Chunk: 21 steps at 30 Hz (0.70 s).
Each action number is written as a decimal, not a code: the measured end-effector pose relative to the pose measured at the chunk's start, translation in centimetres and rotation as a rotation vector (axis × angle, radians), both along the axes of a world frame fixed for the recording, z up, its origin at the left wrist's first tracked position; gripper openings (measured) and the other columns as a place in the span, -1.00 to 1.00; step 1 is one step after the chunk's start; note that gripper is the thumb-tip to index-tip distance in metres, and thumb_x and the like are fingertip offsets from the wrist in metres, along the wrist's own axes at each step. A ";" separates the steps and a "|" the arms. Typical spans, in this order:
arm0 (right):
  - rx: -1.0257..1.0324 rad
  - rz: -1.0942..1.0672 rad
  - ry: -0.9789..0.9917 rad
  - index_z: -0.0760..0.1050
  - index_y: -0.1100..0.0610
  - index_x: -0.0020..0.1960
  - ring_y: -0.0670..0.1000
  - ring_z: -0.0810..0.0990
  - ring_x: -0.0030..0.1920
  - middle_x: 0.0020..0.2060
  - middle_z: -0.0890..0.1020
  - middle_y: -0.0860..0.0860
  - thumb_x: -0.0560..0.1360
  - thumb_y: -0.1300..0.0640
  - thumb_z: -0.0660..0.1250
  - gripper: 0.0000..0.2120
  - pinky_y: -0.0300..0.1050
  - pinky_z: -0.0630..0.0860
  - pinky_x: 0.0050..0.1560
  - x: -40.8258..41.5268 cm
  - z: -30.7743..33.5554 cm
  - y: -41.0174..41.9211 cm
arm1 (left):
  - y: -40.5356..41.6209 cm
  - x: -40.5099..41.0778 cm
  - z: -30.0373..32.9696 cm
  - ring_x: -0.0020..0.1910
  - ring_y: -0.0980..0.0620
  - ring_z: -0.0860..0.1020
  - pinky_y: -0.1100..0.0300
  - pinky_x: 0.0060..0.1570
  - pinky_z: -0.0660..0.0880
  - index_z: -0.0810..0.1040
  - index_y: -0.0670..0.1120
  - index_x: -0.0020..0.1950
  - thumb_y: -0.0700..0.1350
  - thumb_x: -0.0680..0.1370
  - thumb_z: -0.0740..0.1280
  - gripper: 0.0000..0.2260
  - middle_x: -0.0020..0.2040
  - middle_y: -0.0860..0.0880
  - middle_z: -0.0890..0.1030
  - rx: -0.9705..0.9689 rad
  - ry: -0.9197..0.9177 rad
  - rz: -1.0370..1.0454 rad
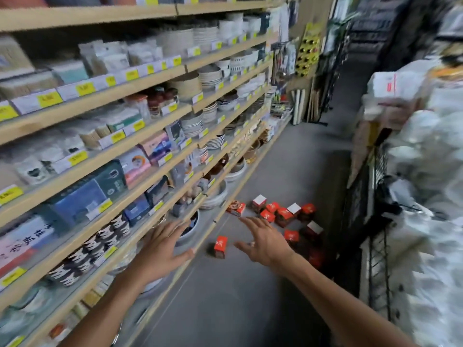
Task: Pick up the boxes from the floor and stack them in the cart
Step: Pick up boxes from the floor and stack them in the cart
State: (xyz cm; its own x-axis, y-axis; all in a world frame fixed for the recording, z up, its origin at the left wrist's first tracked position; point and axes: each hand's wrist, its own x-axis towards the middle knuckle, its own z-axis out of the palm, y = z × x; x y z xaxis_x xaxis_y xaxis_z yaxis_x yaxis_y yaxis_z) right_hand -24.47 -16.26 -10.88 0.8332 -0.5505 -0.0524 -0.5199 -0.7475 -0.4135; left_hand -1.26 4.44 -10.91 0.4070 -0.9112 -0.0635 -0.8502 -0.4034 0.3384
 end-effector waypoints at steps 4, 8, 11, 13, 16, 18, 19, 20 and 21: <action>-0.004 -0.033 0.037 0.13 -0.06 0.61 0.11 0.23 0.54 0.57 0.24 -0.01 0.56 -0.34 0.21 -0.28 0.07 0.22 0.50 -2.3 -0.5 -4.9 | -5.8 -3.2 -0.2 0.57 0.12 0.04 0.09 0.51 0.07 0.09 0.18 0.60 0.55 0.41 -0.03 -0.17 0.57 0.19 0.10 0.000 0.037 -0.058; 0.048 -0.075 0.034 0.08 -0.13 0.60 0.08 0.19 0.56 0.58 0.22 -0.05 0.54 -0.38 0.20 -0.26 0.10 0.24 0.50 -3.6 -1.5 -8.7 | -9.6 -4.5 -1.8 0.56 0.16 0.06 0.04 0.50 0.15 0.09 0.22 0.58 0.59 0.38 -0.02 -0.16 0.56 0.22 0.12 0.018 0.091 -0.086; 0.069 -0.129 0.025 0.08 -0.12 0.61 0.07 0.18 0.57 0.58 0.22 -0.07 0.55 -0.38 0.20 -0.27 0.09 0.21 0.51 -3.8 -2.3 -11.0 | -12.3 -3.9 -2.4 0.57 0.16 0.02 -0.06 0.50 0.17 0.04 0.23 0.59 0.49 0.44 0.07 -0.23 0.58 0.23 0.06 0.080 0.100 -0.084; 0.099 -0.162 0.040 0.07 -0.13 0.61 0.08 0.18 0.57 0.58 0.21 -0.06 0.55 -0.39 0.19 -0.27 0.11 0.20 0.52 -3.9 -3.0 -12.3 | -14.3 -3.2 -2.5 0.56 0.15 0.04 0.01 0.51 0.14 0.06 0.20 0.60 0.42 0.50 0.14 -0.27 0.58 0.20 0.07 0.089 0.096 -0.107; 0.133 -0.202 0.034 0.08 -0.15 0.60 0.09 0.20 0.56 0.58 0.22 -0.07 0.54 -0.39 0.21 -0.26 0.12 0.22 0.51 -3.7 -3.6 -14.5 | -17.6 -1.7 -3.4 0.56 0.15 0.07 0.10 0.48 0.12 0.08 0.17 0.60 0.39 0.52 0.17 -0.29 0.57 0.18 0.11 0.083 0.119 -0.145; 0.119 -0.242 0.025 0.09 -0.12 0.60 0.09 0.22 0.56 0.57 0.24 -0.06 0.53 -0.36 0.24 -0.25 0.12 0.26 0.51 -3.5 -3.5 -16.7 | -20.4 -0.2 -4.6 0.56 0.13 0.08 0.05 0.50 0.16 0.09 0.19 0.59 0.47 0.47 0.12 -0.24 0.57 0.18 0.12 0.088 0.156 -0.168; 0.112 -0.264 0.026 0.10 -0.11 0.60 0.10 0.22 0.55 0.57 0.25 -0.04 0.53 -0.35 0.26 -0.25 0.13 0.27 0.51 -3.3 -3.3 -17.9 | -21.9 0.5 -5.3 0.57 0.12 0.08 0.02 0.51 0.17 0.09 0.20 0.59 0.50 0.45 0.10 -0.22 0.58 0.18 0.11 0.096 0.173 -0.181; 0.104 -0.290 0.027 0.11 -0.10 0.61 0.11 0.23 0.55 0.57 0.26 -0.03 0.53 -0.34 0.27 -0.24 0.14 0.28 0.51 -3.2 -3.1 -19.2 | -23.5 1.1 -6.0 0.57 0.12 0.08 0.01 0.51 0.17 0.08 0.20 0.59 0.51 0.44 0.10 -0.22 0.58 0.19 0.11 0.101 0.188 -0.197; 0.094 -0.315 0.026 0.13 -0.08 0.60 0.11 0.24 0.54 0.56 0.28 -0.02 0.52 -0.34 0.28 -0.24 0.13 0.29 0.50 -3.0 -2.9 -20.6 | -25.1 1.7 -6.4 0.57 0.12 0.07 0.01 0.51 0.16 0.08 0.20 0.59 0.50 0.44 0.11 -0.22 0.58 0.18 0.11 0.108 0.201 -0.213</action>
State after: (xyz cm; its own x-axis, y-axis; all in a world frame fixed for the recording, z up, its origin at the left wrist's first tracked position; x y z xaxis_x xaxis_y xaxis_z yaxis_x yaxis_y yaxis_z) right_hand -27.46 -36.82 -13.80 0.6206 -0.7727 -0.1337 -0.7305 -0.5077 -0.4567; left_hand 0.46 -20.69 -17.29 0.1767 -0.9584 -0.2243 -0.8397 -0.2656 0.4737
